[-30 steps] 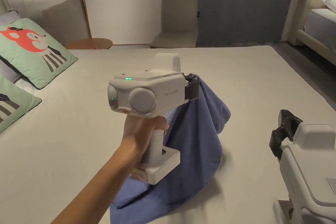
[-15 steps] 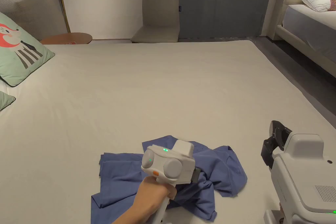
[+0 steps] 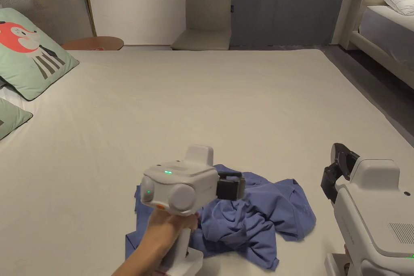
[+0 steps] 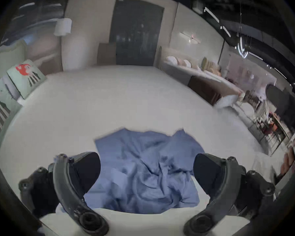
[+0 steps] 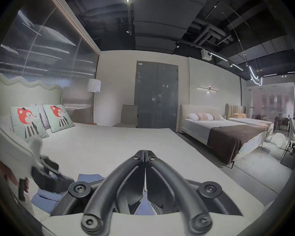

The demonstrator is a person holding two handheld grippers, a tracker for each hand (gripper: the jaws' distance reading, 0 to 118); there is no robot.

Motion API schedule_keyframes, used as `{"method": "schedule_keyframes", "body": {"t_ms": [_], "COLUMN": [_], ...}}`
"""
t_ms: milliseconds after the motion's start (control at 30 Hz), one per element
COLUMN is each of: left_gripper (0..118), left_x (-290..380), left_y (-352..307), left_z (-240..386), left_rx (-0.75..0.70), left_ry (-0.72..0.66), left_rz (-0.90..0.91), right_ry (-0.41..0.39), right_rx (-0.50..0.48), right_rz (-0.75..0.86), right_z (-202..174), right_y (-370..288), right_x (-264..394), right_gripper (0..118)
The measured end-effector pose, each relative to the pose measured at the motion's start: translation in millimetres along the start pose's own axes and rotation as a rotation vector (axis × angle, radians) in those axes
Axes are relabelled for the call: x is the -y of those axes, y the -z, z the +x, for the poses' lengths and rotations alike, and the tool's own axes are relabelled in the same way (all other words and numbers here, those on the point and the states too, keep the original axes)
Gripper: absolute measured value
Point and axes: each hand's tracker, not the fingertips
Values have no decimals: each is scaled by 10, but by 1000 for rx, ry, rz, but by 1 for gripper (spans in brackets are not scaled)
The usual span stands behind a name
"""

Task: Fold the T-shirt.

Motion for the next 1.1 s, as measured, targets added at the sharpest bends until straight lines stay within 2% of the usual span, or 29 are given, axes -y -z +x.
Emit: {"method": "schedule_keyframes", "body": {"t_ms": [233, 333, 433, 467, 500, 533, 567, 600, 900, 967, 1100], "left_gripper": [109, 109, 107, 101, 84, 46, 14, 1, 0, 0, 0], "left_x": [-50, 2, 50, 77, 115, 135, 151, 160, 255, 247, 355], "left_y": [-659, -816, -906, -932, -958, -967, -961, -945, -875, -826, -680], "left_z": [-407, -579, -737, -786, -829, -851, -872, -902, -937, -944, -1022], "left_rx": [-255, -342, -391, -385, -388, -391, -407, -406, -362, -369, -312], "left_ry": [66, 90, 75, 69, 57, 45, 18, 12, 4, -4, -111], "left_rz": [373, 437, 423, 420, 425, 423, 407, 380, 315, 226, -16], "right_ry": [3, 5, 2, 1, 2, 3, 4, 5, 7, 9, 8], "right_rx": [-25, -36, -48, -52, -54, -55, -57, -58, -60, -59, -57], "right_rz": [27, 31, 32, 32, 32, 34, 34, 34, 29, 29, 21], "right_z": [-138, -202, -251, -264, -276, -288, -300, -309, -314, -310, -301], "right_y": [77, 83, 58, 62, 67, 65, 70, 77, 111, 113, 128], "right_x": [-68, -76, -92, -94, -95, -94, -94, -95, -94, -94, -81], "right_gripper": [1, 1, 1, 1, 1, 1, 1, 1, 1, 1, 1]}}
